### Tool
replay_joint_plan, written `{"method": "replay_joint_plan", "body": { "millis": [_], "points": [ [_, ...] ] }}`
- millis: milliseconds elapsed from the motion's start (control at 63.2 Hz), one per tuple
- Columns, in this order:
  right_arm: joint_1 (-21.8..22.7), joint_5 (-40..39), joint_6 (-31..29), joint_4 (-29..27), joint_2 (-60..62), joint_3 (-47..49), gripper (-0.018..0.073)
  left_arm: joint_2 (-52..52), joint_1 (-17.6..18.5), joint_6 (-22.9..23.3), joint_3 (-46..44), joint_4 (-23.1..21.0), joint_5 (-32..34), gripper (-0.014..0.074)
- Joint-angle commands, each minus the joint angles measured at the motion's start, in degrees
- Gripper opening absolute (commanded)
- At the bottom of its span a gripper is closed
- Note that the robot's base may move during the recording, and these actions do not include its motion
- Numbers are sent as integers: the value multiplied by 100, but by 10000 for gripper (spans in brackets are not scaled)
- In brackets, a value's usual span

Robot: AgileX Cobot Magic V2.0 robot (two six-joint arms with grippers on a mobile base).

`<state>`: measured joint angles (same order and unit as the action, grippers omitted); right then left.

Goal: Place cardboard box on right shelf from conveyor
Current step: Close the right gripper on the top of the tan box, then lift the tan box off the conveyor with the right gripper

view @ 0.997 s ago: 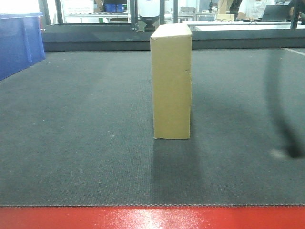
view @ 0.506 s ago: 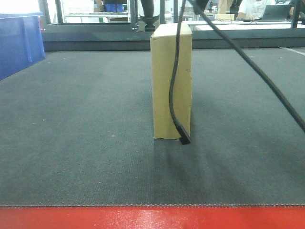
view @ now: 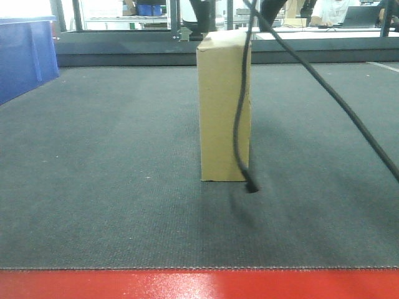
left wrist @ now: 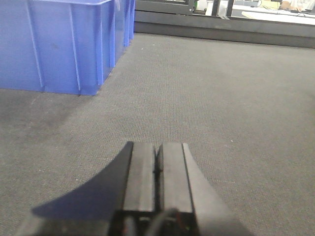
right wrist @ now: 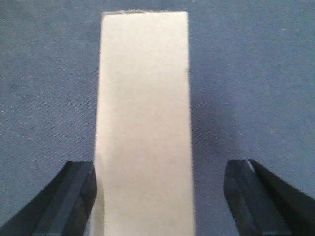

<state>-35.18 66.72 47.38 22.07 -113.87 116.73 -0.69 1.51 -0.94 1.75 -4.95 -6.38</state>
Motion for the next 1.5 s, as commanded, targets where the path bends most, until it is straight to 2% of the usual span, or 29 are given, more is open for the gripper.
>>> {"method": "replay_joint_plan", "body": {
  "millis": [0,332,427,538,617,712,934,1044,1187,1487],
  "points": [
    [26,-389,19,34,207,155,624,-70,-3,29,-16,-27,480,-119],
    [26,-144,-28,-178,-203,155,617,-70,-3,29,-16,-27,480,-119],
    [26,-112,-63,-178,-209,155,531,-70,-3,29,-16,-27,480,-119],
    [74,-107,-110,-205,-135,155,344,-70,-3,29,-16,-27,480,-119],
    [142,-107,-148,-205,-22,155,262,-70,-3,29,-16,-27,480,-119],
    [247,-182,-457,-253,164,155,218,-70,-3,29,-16,-27,480,-119],
    [650,-384,-1249,-503,724,-95,215,-70,-3,29,-16,-27,480,-119],
    [897,-714,-1691,-796,1168,-773,215,-70,-3,29,-16,-27,480,-119],
    [1265,-1483,-2129,-1065,2040,-2159,215,-70,-3,29,-16,-27,480,-119],
    [1881,-3070,-2364,-1092,4321,-5060,215,-70,-3,29,-16,-27,480,-119]
  ]
}}
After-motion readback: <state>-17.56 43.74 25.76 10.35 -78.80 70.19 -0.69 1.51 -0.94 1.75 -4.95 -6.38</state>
